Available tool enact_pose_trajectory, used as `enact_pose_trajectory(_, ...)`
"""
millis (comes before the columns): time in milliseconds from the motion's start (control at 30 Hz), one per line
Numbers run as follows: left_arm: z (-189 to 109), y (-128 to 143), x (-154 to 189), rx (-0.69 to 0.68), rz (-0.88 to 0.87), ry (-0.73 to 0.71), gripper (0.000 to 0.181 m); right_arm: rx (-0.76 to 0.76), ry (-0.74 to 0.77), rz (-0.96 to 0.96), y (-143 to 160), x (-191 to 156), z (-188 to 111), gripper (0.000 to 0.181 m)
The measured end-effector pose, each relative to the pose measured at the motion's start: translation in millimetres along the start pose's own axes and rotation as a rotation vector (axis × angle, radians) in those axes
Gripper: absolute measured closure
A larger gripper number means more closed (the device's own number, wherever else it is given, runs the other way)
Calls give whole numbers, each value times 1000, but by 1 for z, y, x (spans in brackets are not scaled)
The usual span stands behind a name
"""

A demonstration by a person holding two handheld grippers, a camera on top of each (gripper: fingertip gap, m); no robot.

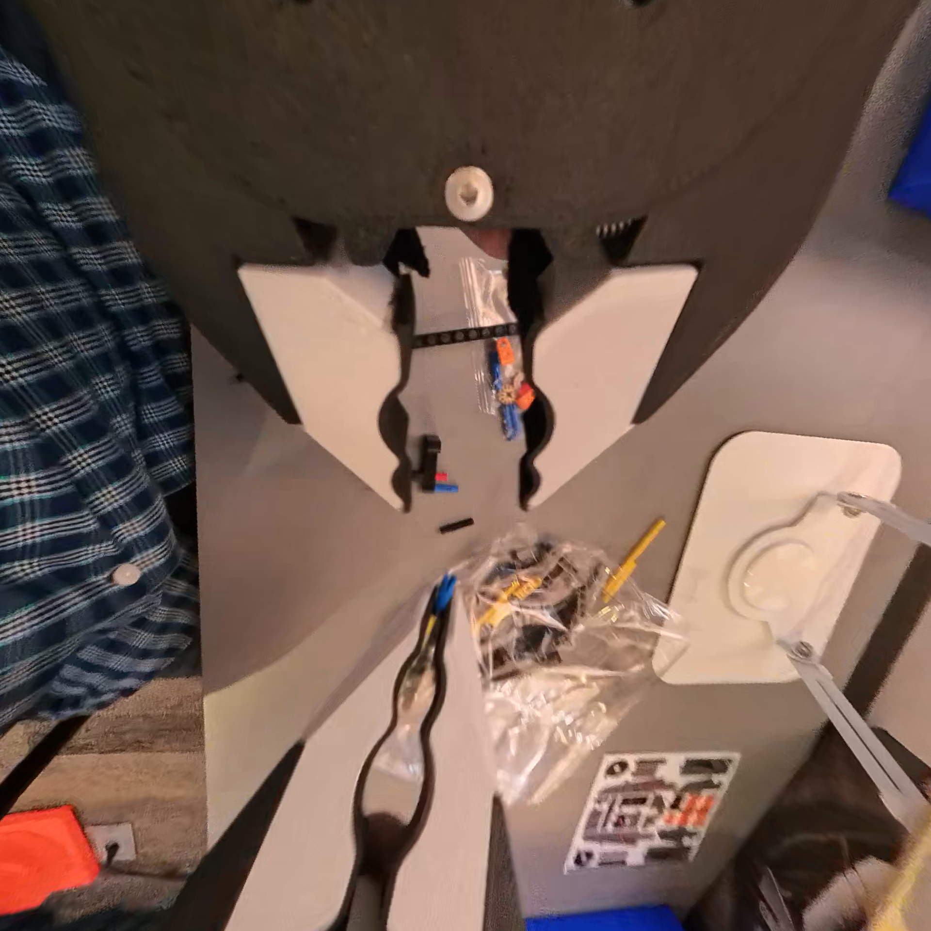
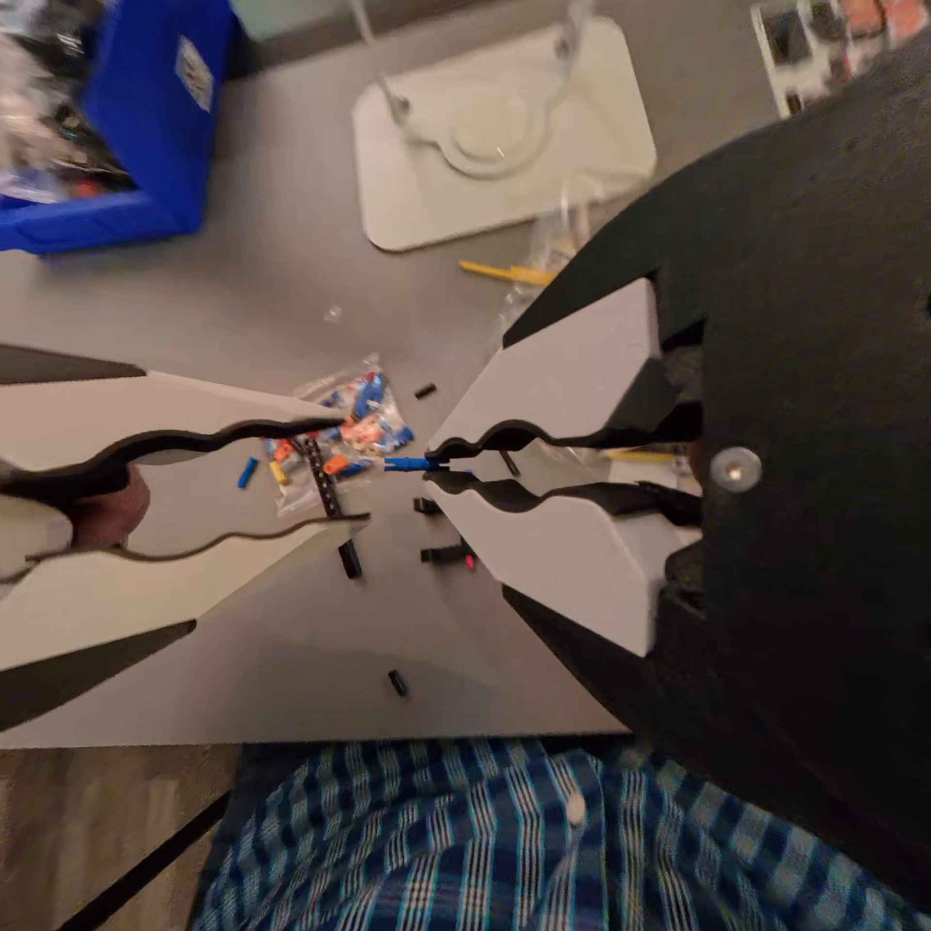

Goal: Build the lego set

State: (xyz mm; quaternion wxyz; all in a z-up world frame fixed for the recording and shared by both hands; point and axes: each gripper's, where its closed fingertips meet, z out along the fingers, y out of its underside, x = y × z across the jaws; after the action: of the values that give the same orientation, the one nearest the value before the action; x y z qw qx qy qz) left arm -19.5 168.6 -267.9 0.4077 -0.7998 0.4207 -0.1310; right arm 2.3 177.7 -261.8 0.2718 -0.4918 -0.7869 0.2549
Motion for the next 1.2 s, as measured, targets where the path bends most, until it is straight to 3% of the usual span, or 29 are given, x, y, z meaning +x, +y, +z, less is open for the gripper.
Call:
enact_pose_trajectory(267,56,56,28,-255,40,89,105,-27,-134,482,59,-39,7,180)
enact_pose_trajectory(333,65,63,36,-287,33,103,106,-29,-144,530,65,-47,13,180)
enact_pose_trajectory(433,73,71,40,-320,29,83,122,-17,-154,591,69,-55,19,180)
enact_pose_trajectory(533,77,69,41,-310,-18,68,138,-11,-172,645,72,-61,26,180)
enact_pose_trajectory(767,78,65,33,-279,-19,-42,141,18,-175,794,81,-62,39,180)
enact_pose_trajectory(933,70,44,19,-172,-3,-188,141,81,-166,883,77,-55,45,180)
enact_pose_trajectory(1200,65,35,15,-115,10,-250,142,173,-158,956,73,-43,46,180)
